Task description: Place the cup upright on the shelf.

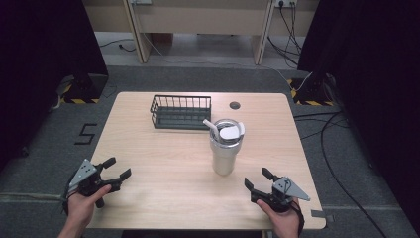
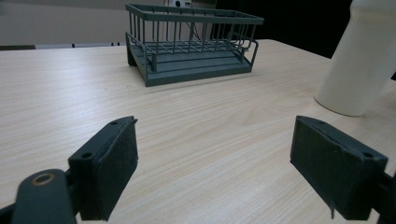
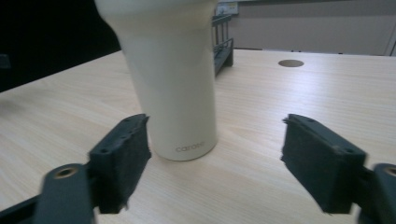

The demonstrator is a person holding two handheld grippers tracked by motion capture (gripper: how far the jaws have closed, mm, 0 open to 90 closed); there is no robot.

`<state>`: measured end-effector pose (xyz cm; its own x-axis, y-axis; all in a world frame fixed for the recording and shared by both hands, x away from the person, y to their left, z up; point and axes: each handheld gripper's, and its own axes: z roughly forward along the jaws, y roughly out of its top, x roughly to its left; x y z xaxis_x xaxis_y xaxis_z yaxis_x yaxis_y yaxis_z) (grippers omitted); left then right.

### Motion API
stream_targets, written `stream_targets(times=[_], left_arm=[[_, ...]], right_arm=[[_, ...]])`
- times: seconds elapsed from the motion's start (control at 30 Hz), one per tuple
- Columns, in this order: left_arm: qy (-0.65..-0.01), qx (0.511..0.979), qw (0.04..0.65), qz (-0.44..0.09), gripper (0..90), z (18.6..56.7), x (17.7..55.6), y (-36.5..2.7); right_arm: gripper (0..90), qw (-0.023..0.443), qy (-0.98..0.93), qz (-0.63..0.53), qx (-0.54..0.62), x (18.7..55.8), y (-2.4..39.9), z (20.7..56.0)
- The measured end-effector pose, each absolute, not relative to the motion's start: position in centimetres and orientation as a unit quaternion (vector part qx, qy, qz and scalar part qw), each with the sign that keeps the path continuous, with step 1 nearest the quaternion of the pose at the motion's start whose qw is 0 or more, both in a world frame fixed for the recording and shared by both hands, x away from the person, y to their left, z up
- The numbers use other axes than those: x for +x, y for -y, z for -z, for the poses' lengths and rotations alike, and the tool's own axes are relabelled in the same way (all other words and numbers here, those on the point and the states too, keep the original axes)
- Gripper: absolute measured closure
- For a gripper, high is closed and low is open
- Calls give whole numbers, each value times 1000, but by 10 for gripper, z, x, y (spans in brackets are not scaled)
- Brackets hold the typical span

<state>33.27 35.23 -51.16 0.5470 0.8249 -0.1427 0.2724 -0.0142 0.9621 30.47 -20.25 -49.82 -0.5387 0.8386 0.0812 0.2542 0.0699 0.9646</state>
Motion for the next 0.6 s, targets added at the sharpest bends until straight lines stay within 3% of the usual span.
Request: stream_targets(times=[0.6], left_arm=[[-407,671,577,-225,146,513,333,-350]], right_arm=[[203,276,-686,-563,369,330,168,481]])
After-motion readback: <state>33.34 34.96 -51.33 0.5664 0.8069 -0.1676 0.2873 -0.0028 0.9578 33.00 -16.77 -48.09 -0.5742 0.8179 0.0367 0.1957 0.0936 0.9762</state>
